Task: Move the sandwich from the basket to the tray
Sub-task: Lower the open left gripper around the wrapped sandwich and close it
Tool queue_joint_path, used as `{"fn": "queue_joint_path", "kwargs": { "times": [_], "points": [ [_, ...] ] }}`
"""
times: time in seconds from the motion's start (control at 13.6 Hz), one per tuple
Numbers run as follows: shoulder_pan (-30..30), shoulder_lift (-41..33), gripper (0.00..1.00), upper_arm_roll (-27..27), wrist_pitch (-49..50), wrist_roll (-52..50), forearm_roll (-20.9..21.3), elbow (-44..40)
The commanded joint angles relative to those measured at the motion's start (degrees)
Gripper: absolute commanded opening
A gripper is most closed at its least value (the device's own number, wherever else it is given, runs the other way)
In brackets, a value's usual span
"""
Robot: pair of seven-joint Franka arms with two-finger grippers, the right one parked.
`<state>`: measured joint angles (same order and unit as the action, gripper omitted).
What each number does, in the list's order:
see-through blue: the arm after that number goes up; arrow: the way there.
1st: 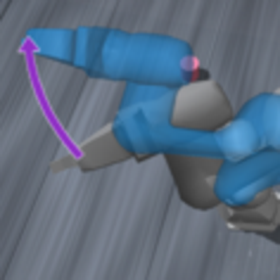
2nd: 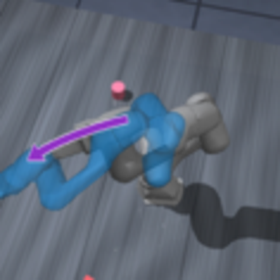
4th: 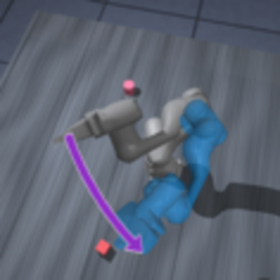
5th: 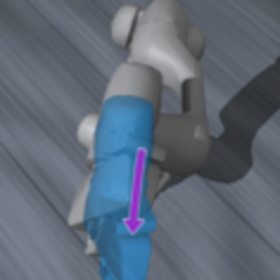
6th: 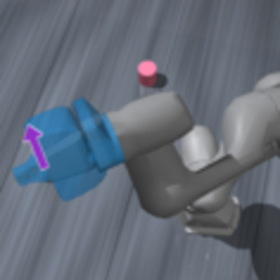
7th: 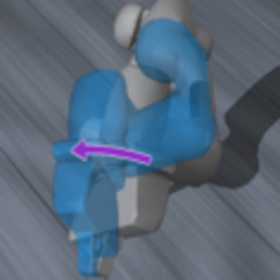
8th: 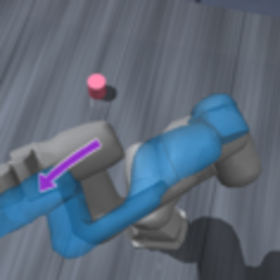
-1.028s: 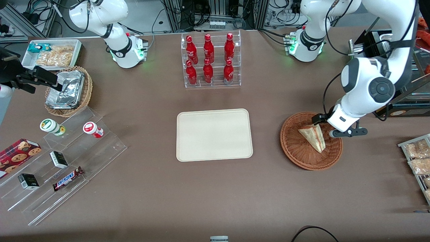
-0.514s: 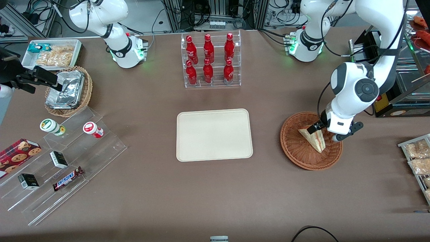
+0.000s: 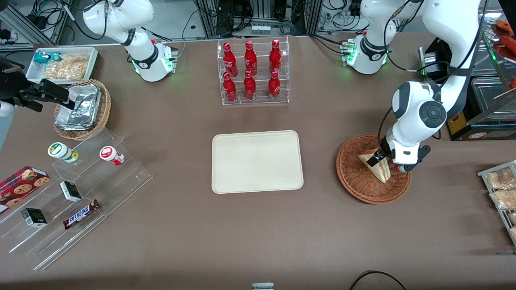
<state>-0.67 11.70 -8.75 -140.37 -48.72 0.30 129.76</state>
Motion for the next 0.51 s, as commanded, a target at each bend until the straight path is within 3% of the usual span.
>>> {"fn": "queue_joint_path", "kwargs": {
  "times": [0.0,0.15,0.22,0.29,0.37,0.44],
  "points": [
    [-0.03,1.39,1.0,-0.04,-3.5,-1.38,0.14,1.19],
    [-0.2,2.27,0.98,-0.04,-3.77,-1.38,0.14,1.11],
    [-0.2,2.63,0.77,-0.04,-3.42,-1.38,0.14,1.02],
    [-0.38,2.63,0.38,0.05,-3.07,-0.77,0.14,1.1],
    [-0.38,2.54,0.15,0.05,-2.89,-0.15,0.23,1.11],
    [-0.38,2.28,0.09,0.05,-2.54,1.07,0.23,0.93]
  ]
}}
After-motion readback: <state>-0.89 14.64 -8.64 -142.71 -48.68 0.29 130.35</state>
